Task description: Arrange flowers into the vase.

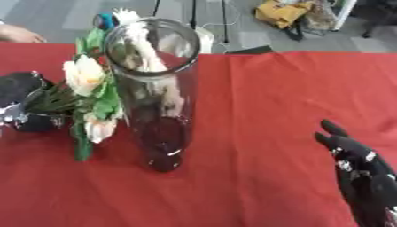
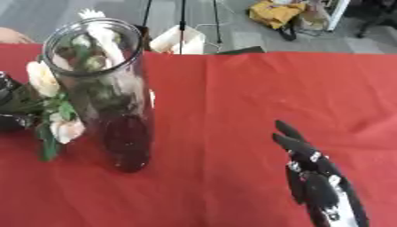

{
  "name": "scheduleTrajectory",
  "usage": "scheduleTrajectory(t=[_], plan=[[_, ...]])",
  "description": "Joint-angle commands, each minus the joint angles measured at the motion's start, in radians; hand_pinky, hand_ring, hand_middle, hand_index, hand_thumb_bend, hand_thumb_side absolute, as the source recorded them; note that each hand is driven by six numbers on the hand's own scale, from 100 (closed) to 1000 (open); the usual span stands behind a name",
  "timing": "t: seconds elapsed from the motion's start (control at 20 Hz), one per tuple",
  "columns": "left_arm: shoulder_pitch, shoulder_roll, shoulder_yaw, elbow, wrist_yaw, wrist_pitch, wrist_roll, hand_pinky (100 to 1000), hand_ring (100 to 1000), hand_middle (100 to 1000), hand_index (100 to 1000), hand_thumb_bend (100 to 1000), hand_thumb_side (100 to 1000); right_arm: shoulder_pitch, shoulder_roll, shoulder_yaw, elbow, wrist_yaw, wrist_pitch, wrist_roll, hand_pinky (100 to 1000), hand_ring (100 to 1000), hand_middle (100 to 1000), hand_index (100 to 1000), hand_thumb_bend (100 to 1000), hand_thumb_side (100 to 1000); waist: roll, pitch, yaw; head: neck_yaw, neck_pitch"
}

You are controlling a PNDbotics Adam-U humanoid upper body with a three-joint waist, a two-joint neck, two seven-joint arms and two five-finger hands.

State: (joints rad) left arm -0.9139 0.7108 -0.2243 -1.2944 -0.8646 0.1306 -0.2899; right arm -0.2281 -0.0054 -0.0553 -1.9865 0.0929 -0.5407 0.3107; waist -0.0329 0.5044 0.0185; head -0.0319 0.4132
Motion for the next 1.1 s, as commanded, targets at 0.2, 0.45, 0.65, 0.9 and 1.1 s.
scheduleTrajectory(t=[0.2, 0.45, 0.65, 0.9, 1.1], plan=[[-0.014, 0.044, 0.0, -0.04, 0.064, 0.027, -0.014, 100, 100, 100, 118, 100, 448, 0.005, -0.019, -0.005, -0.013, -0.016, 0.004, -0.005, 948, 1000, 149, 866, 100, 1000, 0.007, -0.041, 0.004, 0.004, 0.007], [-0.014, 0.055, 0.007, -0.066, 0.098, 0.003, -0.076, 100, 100, 100, 121, 100, 442, 0.01, -0.028, -0.006, -0.013, -0.025, 0.007, -0.005, 948, 1000, 151, 866, 100, 1000, 0.01, -0.049, 0.01, 0.005, 0.01], [-0.015, 0.064, 0.023, -0.077, 0.119, 0.045, -0.048, 100, 100, 100, 109, 100, 311, 0.014, -0.033, -0.005, -0.013, -0.032, 0.007, -0.004, 947, 1000, 154, 865, 100, 1000, 0.01, -0.057, 0.015, 0.004, 0.012], [-0.011, 0.072, 0.027, -0.083, 0.155, 0.09, -0.019, 100, 100, 100, 109, 100, 330, 0.019, -0.038, -0.005, -0.013, -0.039, 0.006, -0.004, 946, 1000, 155, 865, 100, 1000, 0.009, -0.063, 0.02, 0.004, 0.013], [-0.009, 0.079, 0.034, -0.092, 0.177, 0.106, -0.006, 100, 100, 100, 107, 100, 315, 0.022, -0.041, -0.006, -0.013, -0.045, 0.006, -0.004, 945, 1000, 157, 864, 100, 1000, 0.008, -0.069, 0.023, 0.003, 0.013]])
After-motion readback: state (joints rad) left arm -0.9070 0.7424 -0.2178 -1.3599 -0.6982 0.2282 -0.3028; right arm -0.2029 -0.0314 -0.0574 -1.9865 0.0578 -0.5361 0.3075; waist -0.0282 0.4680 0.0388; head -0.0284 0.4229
